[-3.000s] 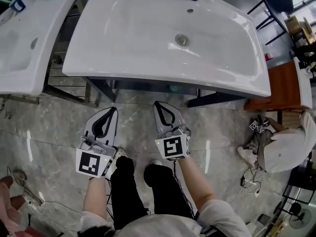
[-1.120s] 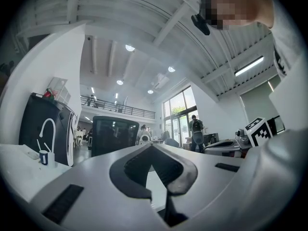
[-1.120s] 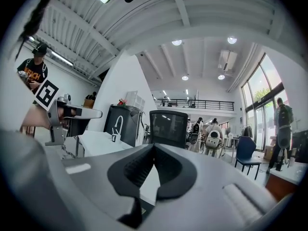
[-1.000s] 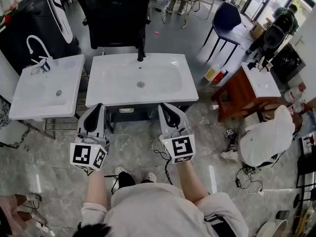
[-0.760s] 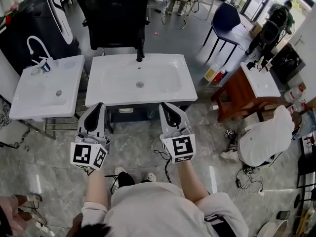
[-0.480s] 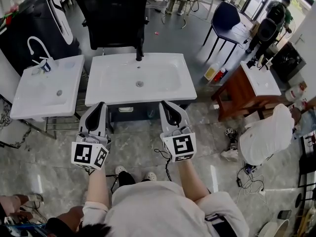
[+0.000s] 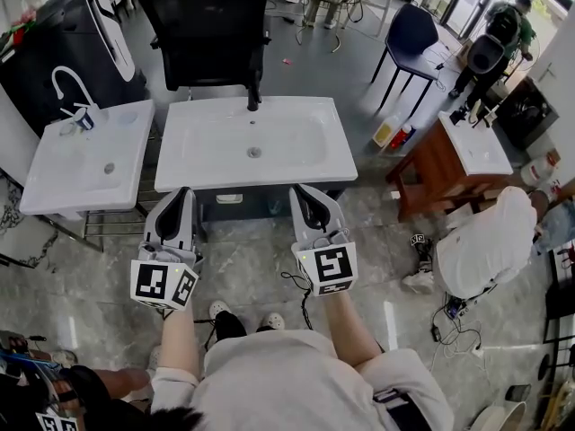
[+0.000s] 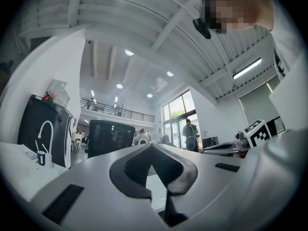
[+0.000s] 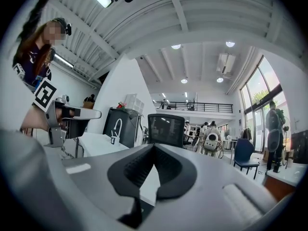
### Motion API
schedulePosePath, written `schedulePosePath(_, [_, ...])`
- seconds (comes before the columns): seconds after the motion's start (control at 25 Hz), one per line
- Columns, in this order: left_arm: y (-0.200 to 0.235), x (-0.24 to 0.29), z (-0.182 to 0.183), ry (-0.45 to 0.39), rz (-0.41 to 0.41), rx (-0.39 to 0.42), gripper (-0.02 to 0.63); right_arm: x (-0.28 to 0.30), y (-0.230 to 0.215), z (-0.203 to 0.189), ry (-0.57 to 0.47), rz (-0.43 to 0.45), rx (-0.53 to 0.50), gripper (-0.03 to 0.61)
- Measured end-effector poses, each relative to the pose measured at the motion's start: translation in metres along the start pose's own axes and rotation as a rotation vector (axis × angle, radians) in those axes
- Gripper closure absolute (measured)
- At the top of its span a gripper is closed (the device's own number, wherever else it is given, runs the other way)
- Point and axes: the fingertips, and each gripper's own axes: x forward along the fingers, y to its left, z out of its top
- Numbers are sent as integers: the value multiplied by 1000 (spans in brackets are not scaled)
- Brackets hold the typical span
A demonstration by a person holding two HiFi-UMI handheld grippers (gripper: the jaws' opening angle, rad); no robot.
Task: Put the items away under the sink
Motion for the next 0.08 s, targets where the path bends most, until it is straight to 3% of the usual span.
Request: schedulePosePath(0.08, [0, -2, -2, -1, 2, -1, 606, -1, 1, -1, -3, 2, -1, 566])
